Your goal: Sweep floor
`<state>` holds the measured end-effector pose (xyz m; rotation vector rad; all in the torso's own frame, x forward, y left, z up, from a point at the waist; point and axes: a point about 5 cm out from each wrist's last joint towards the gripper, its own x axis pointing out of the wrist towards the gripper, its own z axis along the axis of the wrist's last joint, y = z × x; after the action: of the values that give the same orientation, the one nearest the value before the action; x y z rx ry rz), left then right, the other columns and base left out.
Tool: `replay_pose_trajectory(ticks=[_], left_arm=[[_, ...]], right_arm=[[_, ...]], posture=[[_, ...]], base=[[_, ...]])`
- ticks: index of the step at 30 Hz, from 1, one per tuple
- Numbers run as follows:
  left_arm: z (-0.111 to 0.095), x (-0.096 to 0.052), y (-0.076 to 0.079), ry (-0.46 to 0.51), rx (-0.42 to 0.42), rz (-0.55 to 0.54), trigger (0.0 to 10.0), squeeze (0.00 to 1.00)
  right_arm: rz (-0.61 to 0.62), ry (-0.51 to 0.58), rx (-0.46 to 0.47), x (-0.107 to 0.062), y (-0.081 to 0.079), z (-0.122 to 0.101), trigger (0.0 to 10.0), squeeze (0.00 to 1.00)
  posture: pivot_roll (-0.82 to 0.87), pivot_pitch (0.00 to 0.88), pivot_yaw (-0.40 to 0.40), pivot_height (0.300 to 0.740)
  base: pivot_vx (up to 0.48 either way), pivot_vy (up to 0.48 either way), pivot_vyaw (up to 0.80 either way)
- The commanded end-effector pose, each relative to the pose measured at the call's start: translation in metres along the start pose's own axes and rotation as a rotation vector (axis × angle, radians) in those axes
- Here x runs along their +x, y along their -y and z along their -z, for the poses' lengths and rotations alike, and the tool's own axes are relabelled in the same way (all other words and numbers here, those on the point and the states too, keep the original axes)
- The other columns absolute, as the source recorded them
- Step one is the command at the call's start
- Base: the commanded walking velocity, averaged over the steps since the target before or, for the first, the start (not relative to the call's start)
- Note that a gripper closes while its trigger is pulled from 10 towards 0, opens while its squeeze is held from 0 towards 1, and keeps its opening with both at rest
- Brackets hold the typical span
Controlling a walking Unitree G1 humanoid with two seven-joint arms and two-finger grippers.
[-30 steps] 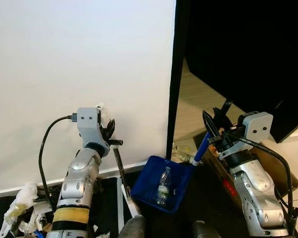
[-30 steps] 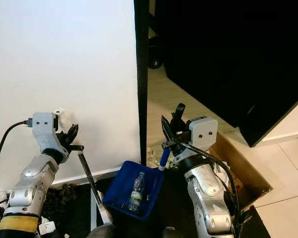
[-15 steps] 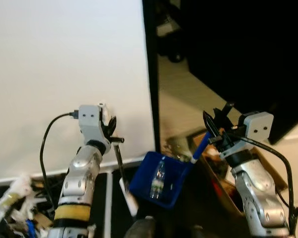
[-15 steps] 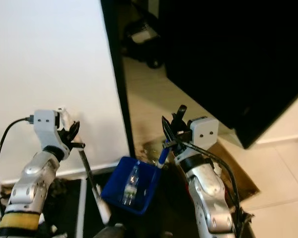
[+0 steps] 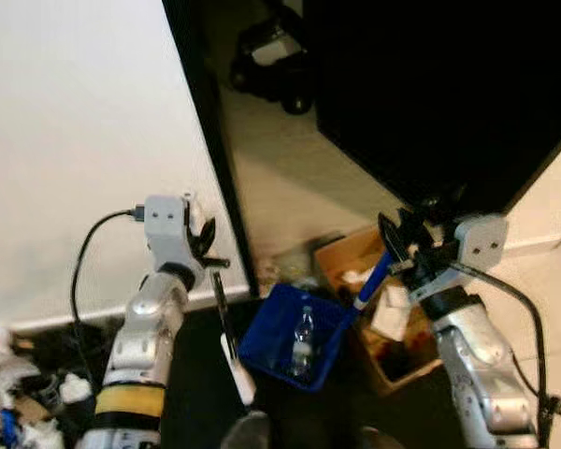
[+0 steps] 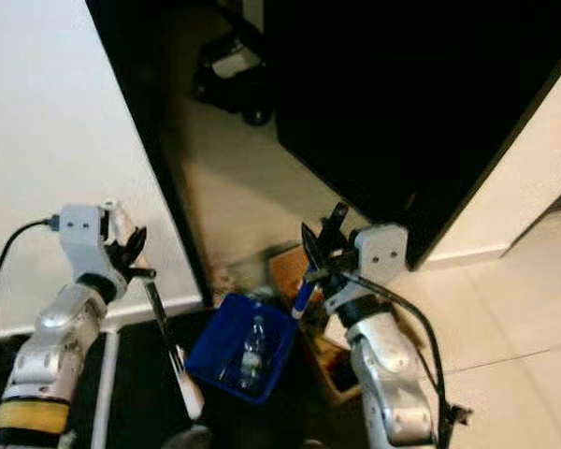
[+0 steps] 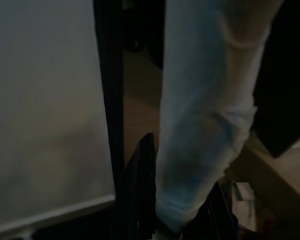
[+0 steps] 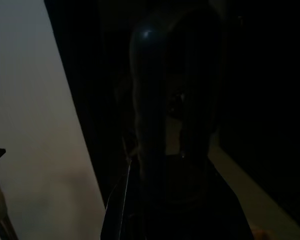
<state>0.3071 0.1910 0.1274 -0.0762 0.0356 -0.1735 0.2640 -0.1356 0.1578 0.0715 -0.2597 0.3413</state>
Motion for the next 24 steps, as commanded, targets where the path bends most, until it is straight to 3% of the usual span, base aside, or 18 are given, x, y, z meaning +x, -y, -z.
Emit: replay_pose_trajectory(ticks=[1,7,24], left_arm=[[-0.0049,-0.0002,-0.0005,0.027,0.014,0.007,10.0,0.00],[-0.0046,0.0000,-0.0010,0.024,0.017,0.001,10.0,0.00],[-0.0035,-0.0018,-0.0052,0.023,-0.006,-0.035,10.0,0.00]], right_arm=[[-0.013,0.017,0.030,-0.0006,-0.0042,-0.0017,10.0,0.00],[-0.015,0.016,0.032,-0.0016,-0.0040,-0.0013,10.0,0.00],[-0.028,0.026,0.036,-0.0001,-0.0017,-0.0056,10.0,0.00]], posture=[[0.08,0.125,0.050,0.740],[0.08,0.127,0.049,0.740],[0.08,0.133,0.040,0.740]], base=[[0.000,-0.345,0.00],[0.000,-0.314,0.00],[0.000,0.000,0.00]])
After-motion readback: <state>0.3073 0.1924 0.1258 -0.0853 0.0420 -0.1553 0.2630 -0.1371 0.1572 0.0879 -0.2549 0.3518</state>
